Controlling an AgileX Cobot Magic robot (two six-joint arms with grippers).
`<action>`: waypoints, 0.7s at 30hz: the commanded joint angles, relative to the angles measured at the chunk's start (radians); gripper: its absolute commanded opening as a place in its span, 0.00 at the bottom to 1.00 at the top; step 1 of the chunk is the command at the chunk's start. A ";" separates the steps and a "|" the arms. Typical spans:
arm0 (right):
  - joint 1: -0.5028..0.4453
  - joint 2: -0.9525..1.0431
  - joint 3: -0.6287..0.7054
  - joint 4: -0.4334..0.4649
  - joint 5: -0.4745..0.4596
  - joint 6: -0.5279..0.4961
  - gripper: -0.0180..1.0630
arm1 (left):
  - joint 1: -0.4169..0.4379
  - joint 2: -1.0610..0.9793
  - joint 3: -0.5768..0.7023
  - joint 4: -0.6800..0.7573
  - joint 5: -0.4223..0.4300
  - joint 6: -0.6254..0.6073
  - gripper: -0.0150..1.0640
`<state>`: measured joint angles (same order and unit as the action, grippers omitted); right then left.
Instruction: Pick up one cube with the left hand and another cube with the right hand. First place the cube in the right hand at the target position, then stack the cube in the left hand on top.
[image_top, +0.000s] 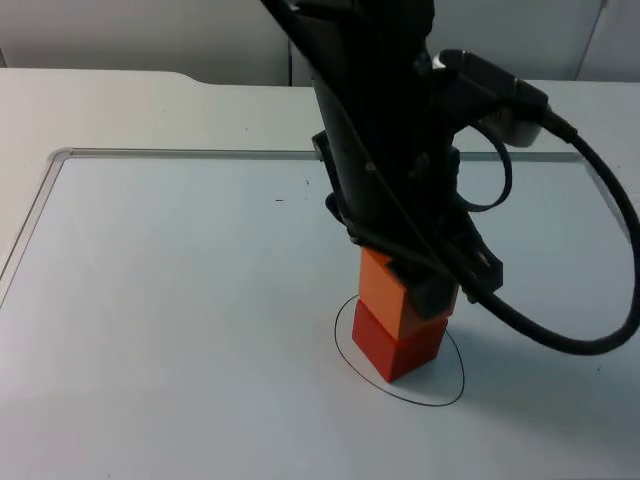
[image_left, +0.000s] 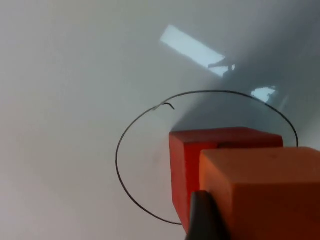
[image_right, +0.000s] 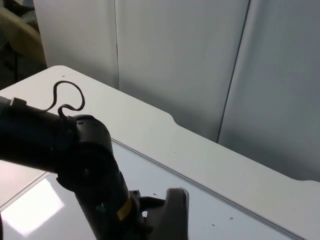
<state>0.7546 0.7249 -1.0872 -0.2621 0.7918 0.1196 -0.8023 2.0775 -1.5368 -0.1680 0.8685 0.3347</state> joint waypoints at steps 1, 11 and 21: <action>0.002 -0.003 0.005 -0.006 0.002 -0.008 0.69 | -0.005 0.013 -0.009 -0.002 -0.008 -0.015 0.19; 0.002 -0.003 0.005 -0.010 0.019 -0.008 0.69 | -0.005 0.019 -0.009 0.002 -0.035 -0.031 0.19; 0.002 -0.003 0.005 -0.010 0.019 -0.008 0.69 | -0.005 0.019 -0.009 0.004 -0.023 -0.031 0.30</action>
<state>0.7546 0.7249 -1.0872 -0.2644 0.8144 0.1196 -0.8023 2.0961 -1.5385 -0.1601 0.8424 0.3109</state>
